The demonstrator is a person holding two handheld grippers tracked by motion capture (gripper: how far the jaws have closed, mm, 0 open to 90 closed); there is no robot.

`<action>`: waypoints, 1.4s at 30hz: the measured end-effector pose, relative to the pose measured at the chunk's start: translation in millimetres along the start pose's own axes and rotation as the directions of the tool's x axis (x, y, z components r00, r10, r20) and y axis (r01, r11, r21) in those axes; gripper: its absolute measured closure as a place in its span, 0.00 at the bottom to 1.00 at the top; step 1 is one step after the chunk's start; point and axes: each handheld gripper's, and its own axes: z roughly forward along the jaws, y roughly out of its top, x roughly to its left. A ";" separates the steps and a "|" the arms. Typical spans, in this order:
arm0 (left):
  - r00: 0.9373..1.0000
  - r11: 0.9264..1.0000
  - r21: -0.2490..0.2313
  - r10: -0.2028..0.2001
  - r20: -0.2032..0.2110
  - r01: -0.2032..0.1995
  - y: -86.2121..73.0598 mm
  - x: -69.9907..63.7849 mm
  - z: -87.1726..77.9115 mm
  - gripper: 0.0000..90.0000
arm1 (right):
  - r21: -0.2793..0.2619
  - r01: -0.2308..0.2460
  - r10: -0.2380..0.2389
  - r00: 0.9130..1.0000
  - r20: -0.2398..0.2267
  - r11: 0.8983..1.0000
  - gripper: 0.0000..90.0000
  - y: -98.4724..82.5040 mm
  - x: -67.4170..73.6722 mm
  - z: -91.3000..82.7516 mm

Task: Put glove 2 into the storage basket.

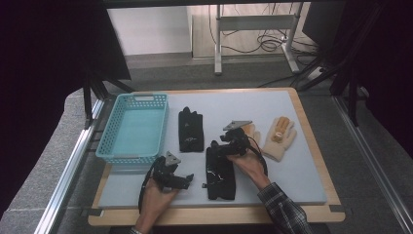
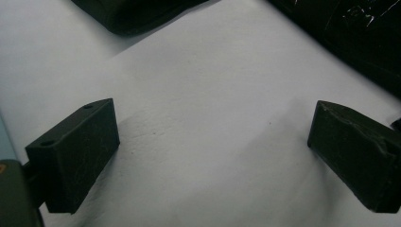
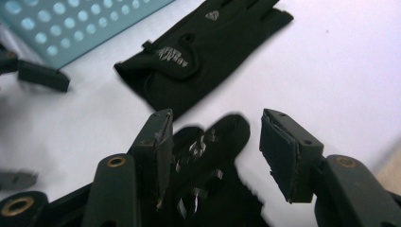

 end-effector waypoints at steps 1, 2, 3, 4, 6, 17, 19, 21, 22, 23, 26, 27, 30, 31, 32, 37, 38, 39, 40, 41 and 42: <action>1.000 1.000 0.000 0.000 0.000 0.000 0.0 0.0 0.0 0.03 | 0.003 -0.003 0.003 1.000 -0.008 1.000 0.50 6.2 -2.4 6.8; 1.000 1.000 0.000 0.000 0.000 0.000 0.0 0.0 0.0 0.04 | 0.003 -0.003 0.003 1.000 -0.008 1.000 0.50 6.2 -2.4 6.8; 1.000 1.000 0.000 0.000 0.000 0.000 0.0 0.1 0.0 0.03 | 0.011 -0.003 0.003 1.000 -0.021 1.000 0.52 11.8 -4.7 13.2; 1.000 1.000 0.000 0.000 0.000 0.000 0.0 0.1 0.0 0.03 | 0.015 0.004 -0.003 1.000 -0.022 1.000 0.54 15.0 -5.7 16.8; 1.000 1.000 0.000 0.000 0.000 0.000 0.0 0.1 0.1 0.03 | 0.021 0.009 -0.008 1.000 -0.020 1.000 0.57 18.2 -6.5 20.5; 1.000 1.000 0.001 0.000 0.001 0.000 0.0 0.1 0.0 0.03 | 0.050 0.048 -0.046 0.998 -0.038 0.998 0.64 51.4 -5.4 66.5; 1.000 1.000 0.000 -0.001 0.002 0.001 0.0 0.0 0.0 0.03 | 0.051 0.059 -0.058 0.998 -0.024 0.997 0.58 58.9 -3.5 81.5; 1.000 1.000 0.000 -0.001 0.002 0.001 0.0 0.0 0.0 0.03 | 0.053 0.068 -0.068 0.998 -0.011 0.996 0.55 63.4 -3.2 90.9; 1.000 1.000 0.000 -0.002 0.002 0.002 0.0 0.0 0.0 0.03 | 0.053 0.069 -0.069 0.998 -0.005 0.996 0.53 65.5 -3.2 95.2; 1.000 1.000 0.000 -0.002 0.002 0.002 0.0 0.0 0.0 0.03 | 0.052 0.069 -0.069 0.998 -0.002 0.996 0.51 67.2 -3.4 99.6; 1.000 1.000 -0.001 -0.003 0.003 0.003 0.0 0.0 0.1 0.03 | 0.076 0.073 -0.074 0.997 0.015 0.994 0.47 70.4 -2.8 112.4; 1.000 1.000 -0.001 -0.003 0.002 0.003 0.0 0.0 0.1 0.03 | 0.090 0.068 -0.070 0.997 0.023 0.994 0.47 70.5 -2.4 118.8; 1.000 1.000 0.004 0.003 0.002 -0.003 0.1 0.4 -0.2 0.03 | 0.117 0.065 -0.071 0.996 0.050 0.991 0.51 69.3 -0.3 130.1; 1.000 1.000 0.004 0.003 0.002 -0.003 0.1 0.3 -0.2 0.03 | 0.117 0.063 -0.070 0.996 0.058 0.991 0.53 69.3 0.5 130.9; 1.000 1.000 0.004 0.003 0.002 -0.003 0.1 0.3 -0.2 0.03 | 0.117 0.063 -0.070 0.996 0.058 0.991 0.53 69.3 0.5 130.9; 1.000 1.000 0.004 0.003 0.002 -0.003 0.1 0.2 -0.1 0.03 | 0.122 0.056 -0.061 0.997 0.041 0.991 0.84 70.6 2.1 126.6; 1.000 1.000 0.004 0.003 0.002 -0.003 0.1 0.3 -0.2 0.03 | 0.124 0.056 -0.061 0.997 0.040 0.991 0.85 70.8 2.8 126.5; 1.000 1.000 0.004 0.003 0.002 -0.003 0.1 0.3 -0.1 0.03 | 0.125 0.059 -0.064 0.997 0.042 0.990 0.87 70.9 3.4 126.3; 1.000 1.000 0.004 0.003 0.002 -0.003 0.1 0.3 -0.1 0.03 | 0.124 0.061 -0.067 0.997 0.044 0.990 0.87 71.0 3.9 126.1; 1.000 1.000 0.004 0.003 0.002 -0.003 0.1 0.3 -0.2 0.04 | 0.126 0.062 -0.068 0.997 0.045 0.990 0.88 71.3 3.9 125.5; 1.000 1.000 0.004 0.003 0.002 -0.003 0.1 0.3 -0.2 0.03 | 0.126 0.062 -0.068 0.997 0.045 0.990 0.88 71.3 3.9 125.5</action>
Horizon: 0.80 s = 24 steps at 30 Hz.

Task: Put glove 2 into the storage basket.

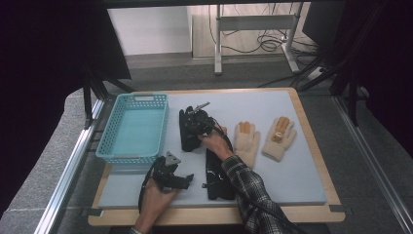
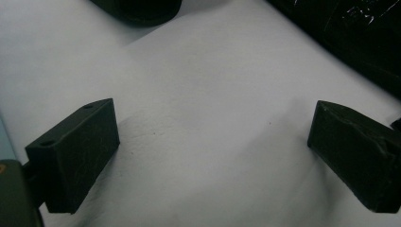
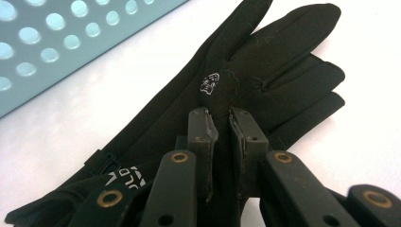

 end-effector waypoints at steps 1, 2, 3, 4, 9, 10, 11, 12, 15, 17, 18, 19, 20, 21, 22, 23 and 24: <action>1.000 1.000 0.000 0.000 0.000 0.000 0.0 0.0 0.0 0.03 | 0.003 -0.003 0.003 1.000 -0.008 1.000 0.88 0.7 -0.5 -2.5; 1.000 1.000 0.000 0.000 0.000 0.000 0.0 0.0 0.0 0.04 | 0.005 -0.001 0.001 1.000 -0.006 1.000 0.88 1.0 -0.5 -3.9; 1.000 1.000 0.000 0.000 0.000 0.000 0.0 0.1 0.0 0.03 | 0.001 -0.001 0.001 1.000 -0.007 1.000 0.88 1.2 -0.4 -7.0; 1.000 1.000 0.000 0.000 0.000 0.000 0.0 0.1 0.0 0.03 | 0.001 -0.001 0.001 1.000 -0.007 1.000 0.88 1.2 -0.4 -7.0; 1.000 1.000 -0.001 0.000 0.000 0.000 -0.1 0.0 0.1 0.03 | -0.042 -0.002 0.001 1.000 -0.017 0.999 0.88 4.3 -0.9 -29.7; 1.000 1.000 0.000 0.000 0.000 0.000 0.0 0.0 0.0 0.03 | -0.047 -0.003 0.002 1.000 -0.019 0.999 0.88 4.6 -0.6 -33.2; 1.000 1.000 0.001 0.001 -0.001 -0.001 0.0 0.1 -0.1 0.03 | -0.056 -0.006 0.004 1.000 -0.021 0.998 0.88 5.1 -0.2 -39.0; 1.000 1.000 0.001 0.001 -0.001 -0.001 0.0 0.0 -0.1 0.03 | -0.063 -0.007 0.005 1.000 -0.024 0.998 0.88 5.2 -0.2 -42.4; 1.000 1.000 0.000 0.000 0.000 0.000 -0.1 -0.1 0.0 0.03 | -0.086 -0.018 0.016 0.999 -0.034 0.996 0.88 4.8 0.6 -56.4; 1.000 1.000 0.000 0.002 -0.001 -0.002 0.0 0.1 0.0 0.03 | -0.096 -0.018 0.014 0.999 -0.039 0.995 0.88 3.8 1.6 -64.3; 1.000 1.000 0.000 0.001 -0.001 -0.001 -0.1 0.1 0.0 0.03 | -0.100 -0.017 0.013 0.999 -0.041 0.995 0.88 3.3 1.9 -67.3; 1.000 1.000 0.000 0.001 -0.001 -0.001 -0.1 0.0 0.0 0.03 | -0.104 -0.023 0.018 0.999 -0.047 0.994 0.88 2.4 2.9 -72.4; 1.000 1.000 0.001 0.002 -0.001 -0.002 0.0 0.1 -0.1 0.03 | -0.107 -0.021 0.016 0.999 -0.049 0.994 0.88 1.5 3.4 -76.4; 1.000 1.000 0.001 0.001 -0.001 -0.001 0.0 0.1 -0.1 0.03 | -0.112 -0.021 0.015 0.999 -0.051 0.993 0.88 0.6 4.3 -80.4; 1.000 1.000 0.001 0.001 -0.001 -0.001 0.0 0.1 -0.1 0.03 | -0.115 -0.022 0.016 0.999 -0.052 0.993 0.88 -0.2 5.1 -83.4; 1.000 1.000 0.000 0.001 -0.001 -0.001 -0.1 0.1 0.0 0.03 | -0.118 -0.025 0.018 0.998 -0.054 0.993 0.88 -1.6 6.2 -88.4; 1.000 1.000 0.000 0.001 -0.001 -0.001 -0.1 0.1 0.0 0.03 | -0.118 -0.025 0.018 0.998 -0.054 0.993 0.88 -1.6 6.2 -88.4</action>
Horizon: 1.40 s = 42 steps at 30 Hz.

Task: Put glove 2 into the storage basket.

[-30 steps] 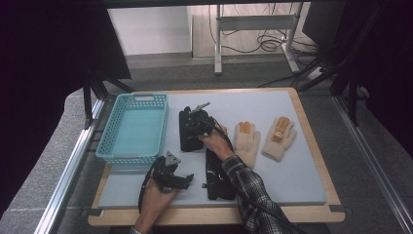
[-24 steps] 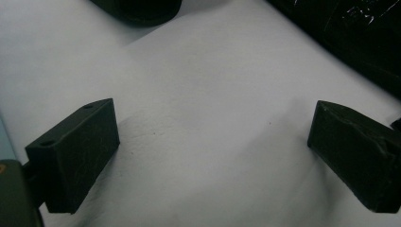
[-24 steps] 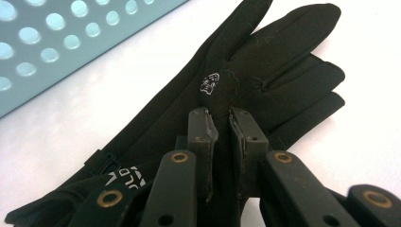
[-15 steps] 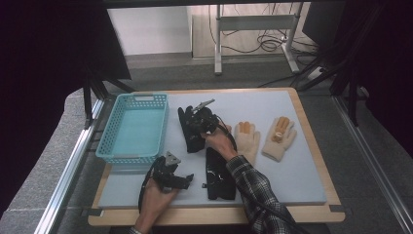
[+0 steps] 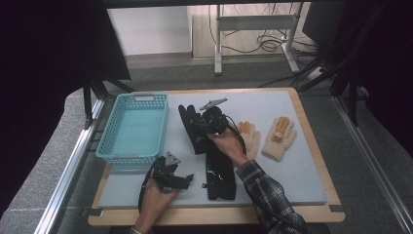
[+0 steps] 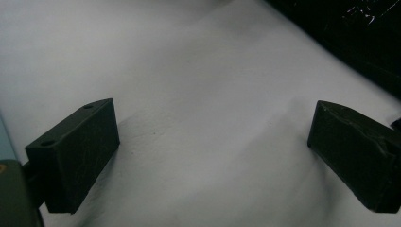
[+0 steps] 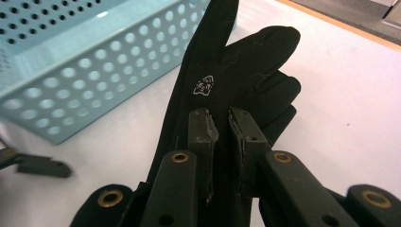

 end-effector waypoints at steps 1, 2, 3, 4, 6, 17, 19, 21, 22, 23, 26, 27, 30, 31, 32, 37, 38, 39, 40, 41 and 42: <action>1.000 1.000 0.001 0.000 0.000 0.000 0.0 0.0 -0.1 0.03 | -0.004 -0.005 0.005 1.000 -0.003 1.000 0.88 -0.8 1.2 -4.2; 1.000 1.000 0.001 0.000 0.000 0.000 0.0 0.0 -0.1 0.03 | -0.012 -0.005 0.004 1.000 -0.004 1.000 0.87 -2.4 2.5 -10.6; 1.000 1.000 0.000 0.000 0.000 0.000 0.0 0.0 0.0 0.03 | -0.020 -0.008 0.008 1.000 -0.002 1.000 0.87 -4.3 4.1 -17.3; 1.000 1.000 0.000 0.000 0.000 0.000 0.0 0.0 0.0 0.03 | -0.020 -0.008 0.008 1.000 -0.002 1.000 0.87 -4.3 4.1 -17.3; 1.000 1.000 0.000 0.000 0.000 0.000 0.0 0.0 0.0 0.03 | -0.030 -0.012 0.012 1.000 -0.002 0.999 0.87 -7.3 6.9 -26.2; 1.000 1.000 -0.004 -0.004 0.000 0.004 0.1 -0.3 0.2 0.03 | -0.071 -0.063 0.064 0.998 0.004 0.995 0.87 -37.5 23.6 -82.9; 1.000 1.000 -0.004 -0.004 0.000 0.004 0.1 -0.2 0.3 0.03 | -0.077 -0.072 0.072 0.997 0.007 0.994 0.87 -44.0 27.8 -91.8; 1.000 1.000 -0.009 -0.010 0.000 0.010 0.0 -0.6 0.6 0.03 | -0.088 -0.077 0.078 0.997 0.008 0.993 0.87 -50.4 32.2 -99.3; 1.000 1.000 -0.009 -0.010 0.000 0.010 0.0 -0.6 0.6 0.03 | -0.088 -0.077 0.078 0.997 0.008 0.993 0.87 -50.4 32.2 -99.3; 1.000 1.000 -0.008 -0.010 0.001 0.010 0.1 -0.6 0.5 0.04 | -0.096 -0.086 0.087 0.996 0.008 0.992 0.87 -56.4 37.2 -105.0; 1.000 1.000 -0.004 -0.007 0.000 0.007 0.0 -0.4 0.2 0.04 | -0.094 -0.084 0.086 0.996 0.012 0.992 0.87 -63.5 46.0 -110.1; 1.000 1.000 -0.004 -0.006 0.000 0.006 0.0 -0.4 0.2 0.03 | -0.091 -0.082 0.083 0.996 0.011 0.992 0.86 -67.0 49.9 -111.1; 1.000 1.000 0.000 -0.002 0.001 0.002 0.0 -0.1 0.0 0.03 | -0.086 -0.073 0.075 0.997 0.030 0.994 0.86 -76.1 59.1 -112.2; 1.000 1.000 0.000 -0.001 0.001 0.001 0.1 -0.1 -0.1 0.04 | -0.086 -0.070 0.074 0.997 0.036 0.994 0.86 -79.6 61.4 -112.1; 1.000 1.000 0.000 -0.001 0.001 0.001 0.1 -0.1 -0.1 0.03 | -0.086 -0.070 0.074 0.997 0.036 0.994 0.86 -79.6 61.4 -112.1; 1.000 1.000 -0.003 -0.005 0.000 0.005 0.1 -0.3 0.1 0.04 | -0.082 -0.101 0.106 0.993 0.060 0.991 0.85 -107.8 63.7 -102.7; 1.000 1.000 -0.003 -0.005 0.000 0.005 0.1 -0.3 0.1 0.04 | -0.077 -0.105 0.110 0.992 0.069 0.992 0.84 -113.4 63.1 -100.2; 1.000 1.000 -0.005 -0.006 -0.001 0.006 0.0 -0.5 0.2 0.04 | -0.070 -0.109 0.115 0.991 0.076 0.992 0.82 -118.7 62.2 -97.2; 1.000 1.000 -0.005 -0.006 -0.001 0.006 0.0 -0.5 0.2 0.04 | -0.070 -0.109 0.115 0.991 0.076 0.992 0.82 -118.7 62.2 -97.2; 1.000 1.000 -0.002 -0.004 -0.001 0.004 0.0 -0.3 0.0 0.03 | -0.060 -0.123 0.128 0.988 0.081 0.991 0.73 -128.8 60.4 -92.4; 1.000 1.000 -0.002 -0.005 -0.001 0.005 -0.1 -0.4 0.0 0.04 | -0.055 -0.125 0.129 0.988 0.080 0.991 0.70 -130.9 59.5 -91.5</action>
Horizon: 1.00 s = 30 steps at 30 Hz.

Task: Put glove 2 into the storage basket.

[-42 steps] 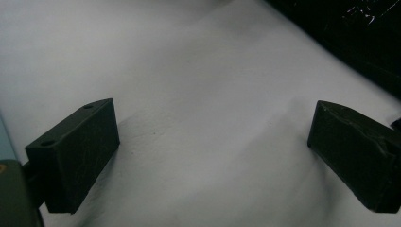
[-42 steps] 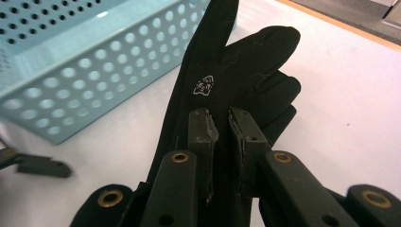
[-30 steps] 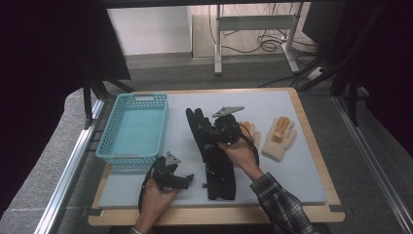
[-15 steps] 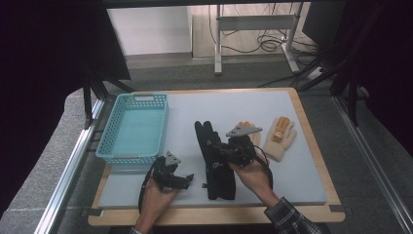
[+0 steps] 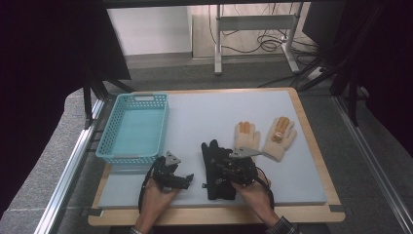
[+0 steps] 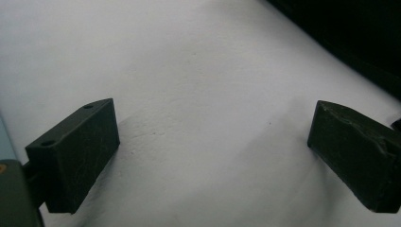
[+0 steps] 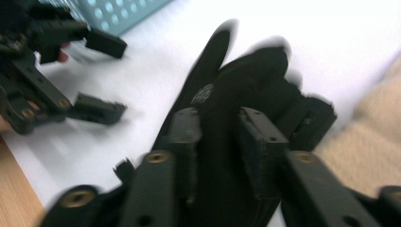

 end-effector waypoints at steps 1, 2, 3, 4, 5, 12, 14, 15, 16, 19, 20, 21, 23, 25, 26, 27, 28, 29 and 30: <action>1.000 1.000 0.000 0.002 0.000 -0.002 0.0 0.1 0.0 0.03 | 0.006 -0.006 0.006 1.000 -0.008 1.000 0.66 -1.3 -1.3 -0.2; 1.000 1.000 0.000 0.002 0.000 -0.002 0.0 0.1 0.0 0.03 | 0.001 -0.008 0.008 1.000 -0.013 1.000 0.63 -1.3 -2.8 -1.5; 1.000 1.000 -0.001 0.000 0.000 0.000 0.0 0.0 0.0 0.04 | -0.007 -0.007 0.007 1.000 -0.014 1.000 0.61 0.1 -4.3 -3.7; 1.000 1.000 -0.003 -0.002 -0.001 0.002 0.0 -0.2 0.2 0.03 | -0.017 -0.001 0.001 1.000 -0.010 1.000 0.60 2.7 -6.6 -5.9; 1.000 1.000 -0.003 -0.002 -0.001 0.002 0.0 -0.2 0.2 0.03 | -0.017 -0.001 0.001 1.000 -0.010 1.000 0.60 2.7 -6.6 -5.9; 1.000 1.000 -0.002 0.002 -0.001 -0.002 0.1 0.1 0.2 0.03 | -0.010 0.009 -0.009 1.000 0.002 1.000 0.64 39.8 -32.5 14.2; 1.000 1.000 0.000 0.004 0.000 -0.004 0.1 0.3 0.0 0.03 | 0.007 0.009 -0.009 1.000 -0.003 1.000 0.64 48.9 -37.0 28.7; 1.000 1.000 0.000 0.004 0.000 -0.004 0.1 0.3 0.0 0.04 | 0.007 0.009 -0.009 1.000 -0.003 1.000 0.64 48.9 -37.0 28.7; 1.000 1.000 -0.002 0.001 0.000 -0.001 0.1 0.1 0.2 0.04 | 0.020 0.010 -0.010 1.000 -0.008 1.000 0.62 54.2 -39.2 38.8; 1.000 1.000 0.000 0.001 0.000 -0.001 0.0 0.1 0.1 0.04 | 0.060 0.003 -0.001 1.000 -0.021 0.998 0.60 64.4 -45.0 67.3; 1.000 1.000 0.000 0.001 0.000 -0.001 0.0 0.2 0.1 0.03 | 0.086 0.000 0.001 1.000 -0.013 0.996 0.61 66.5 -47.5 79.8; 1.000 1.000 0.001 0.001 0.000 -0.001 0.1 0.2 0.0 0.03 | 0.097 -0.003 0.004 1.000 -0.014 0.995 0.63 66.7 -48.5 85.0; 1.000 1.000 0.001 0.002 0.000 -0.002 0.1 0.3 0.0 0.03 | 0.114 -0.014 0.017 1.000 -0.025 0.993 0.68 66.2 -49.9 90.7; 1.000 1.000 0.002 0.003 0.000 -0.003 0.1 0.3 0.0 0.04 | 0.143 -0.019 0.024 0.999 -0.031 0.989 0.87 62.6 -50.8 99.8; 1.000 1.000 0.002 0.003 0.000 -0.003 0.1 0.3 0.0 0.04 | 0.143 -0.019 0.024 0.999 -0.031 0.989 0.87 62.6 -50.8 99.8; 1.000 1.000 0.002 0.003 0.000 -0.003 0.1 0.3 0.0 0.03 | 0.131 -0.014 0.019 0.999 -0.036 0.991 0.94 63.2 -50.1 96.3; 1.000 1.000 0.001 0.002 0.000 -0.002 0.1 0.2 0.0 0.03 | 0.131 -0.014 0.019 0.999 -0.036 0.991 0.94 63.2 -50.1 96.3; 1.000 1.000 0.001 0.002 0.000 -0.002 0.1 0.2 0.0 0.04 | 0.115 0.020 -0.019 1.000 -0.010 0.993 0.94 65.9 -47.0 88.8; 1.000 1.000 0.001 0.002 0.000 -0.002 0.1 0.2 0.1 0.03 | 0.104 0.032 -0.033 0.999 0.009 0.994 0.94 67.5 -45.4 83.5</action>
